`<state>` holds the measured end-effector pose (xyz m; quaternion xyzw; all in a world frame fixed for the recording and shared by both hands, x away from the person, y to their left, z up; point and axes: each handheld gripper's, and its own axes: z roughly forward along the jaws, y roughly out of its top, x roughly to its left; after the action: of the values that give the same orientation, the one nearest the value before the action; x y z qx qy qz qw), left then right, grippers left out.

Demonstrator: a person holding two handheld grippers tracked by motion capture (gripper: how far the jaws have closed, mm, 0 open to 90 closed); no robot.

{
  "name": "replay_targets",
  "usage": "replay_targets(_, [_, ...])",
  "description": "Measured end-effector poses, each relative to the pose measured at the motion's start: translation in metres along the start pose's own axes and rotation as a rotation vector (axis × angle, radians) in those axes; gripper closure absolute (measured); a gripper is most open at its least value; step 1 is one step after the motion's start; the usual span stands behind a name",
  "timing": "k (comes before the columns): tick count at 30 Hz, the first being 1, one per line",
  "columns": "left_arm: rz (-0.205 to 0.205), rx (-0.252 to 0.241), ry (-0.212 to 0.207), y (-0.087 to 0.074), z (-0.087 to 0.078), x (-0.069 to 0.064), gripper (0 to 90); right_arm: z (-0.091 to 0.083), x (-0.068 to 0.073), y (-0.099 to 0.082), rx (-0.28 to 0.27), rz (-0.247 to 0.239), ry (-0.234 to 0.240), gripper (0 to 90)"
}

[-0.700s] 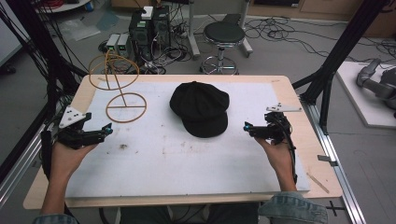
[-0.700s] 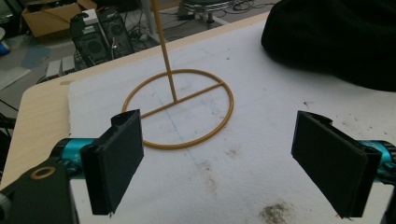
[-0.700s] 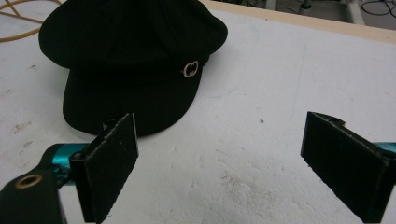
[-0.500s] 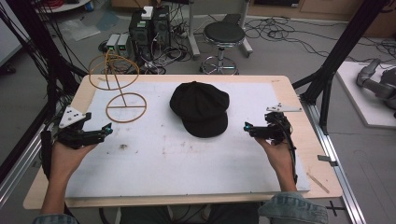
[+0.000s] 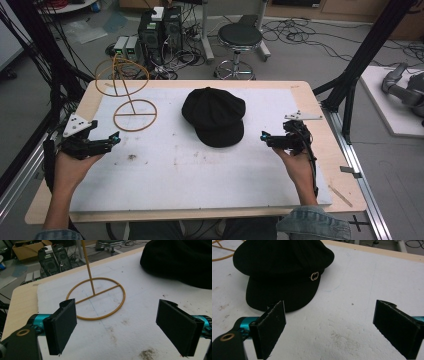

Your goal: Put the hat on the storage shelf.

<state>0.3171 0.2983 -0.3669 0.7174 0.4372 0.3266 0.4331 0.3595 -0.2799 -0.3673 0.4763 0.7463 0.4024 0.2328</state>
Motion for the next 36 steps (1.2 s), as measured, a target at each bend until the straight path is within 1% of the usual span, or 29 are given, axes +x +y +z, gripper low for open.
replay_targets(5, [0.0, 0.002, 0.003, 0.0, 0.0, 0.001, 17.2, 0.0, 0.001, 0.0, -0.001, -0.001, 0.0, 10.8])
replay_targets(11, [0.0, 0.005, 0.0, -0.001, 0.001, 0.0, 17.2, 0.001, 0.005, 0.002, -0.012, -0.007, 0.012, 10.8])
replay_targets(15, [-0.003, 0.005, -0.003, -0.001, 0.001, 0.001, 17.2, 0.002, 0.007, 0.009, -0.023, -0.01, 0.024, 10.8])
replay_targets(17, [-0.003, 0.007, -0.005, -0.001, 0.001, 0.0, 17.2, 0.006, 0.006, 0.015, -0.028, -0.015, 0.015, 10.8])
replay_targets(18, [-0.003, 0.007, -0.005, -0.001, 0.001, 0.0, 17.2, 0.006, 0.006, 0.015, -0.028, -0.015, 0.015, 10.8])
replay_targets(19, [-0.002, 0.005, -0.008, 0.0, 0.001, 0.0, 17.2, 0.011, 0.007, 0.023, -0.014, -0.019, 0.024, 10.8])
replay_targets(20, [-0.001, 0.005, -0.008, 0.0, 0.001, 0.0, 17.2, 0.013, 0.008, 0.026, -0.013, -0.022, 0.026, 10.9])
replay_targets(22, [-0.003, 0.0, -0.011, 0.0, 0.001, 0.0, 17.2, 0.018, 0.01, 0.034, -0.022, -0.034, 0.03, 10.8])
replay_targets(24, [-0.002, 0.002, -0.011, 0.0, 0.001, 0.0, 17.2, 0.023, 0.011, 0.04, -0.025, -0.03, 0.038, 10.8])
replay_targets(27, [-0.008, 0.0, -0.009, 0.0, 0.0, 0.0, 17.2, 0.03, 0.014, 0.049, -0.042, -0.033, 0.038, 10.8])
replay_targets(29, [-0.009, -0.002, -0.012, 0.001, 0.0, 0.001, 17.2, 0.036, 0.018, 0.056, -0.071, -0.051, 0.036, 10.8])
replay_targets(31, [-0.009, -0.002, -0.01, 0.001, -0.001, 0.001, 17.2, 0.041, 0.021, 0.063, -0.084, -0.062, 0.04, 10.8])
replay_targets(35, [-0.011, -0.005, -0.013, 0.001, -0.002, 0.002, 17.2, 0.055, 0.027, 0.077, -0.06, -0.061, 0.051, 10.8])
replay_targets(36, [-0.011, -0.005, -0.013, 0.002, -0.002, 0.002, 17.2, 0.059, 0.028, 0.081, -0.066, -0.068, 0.051, 10.8])
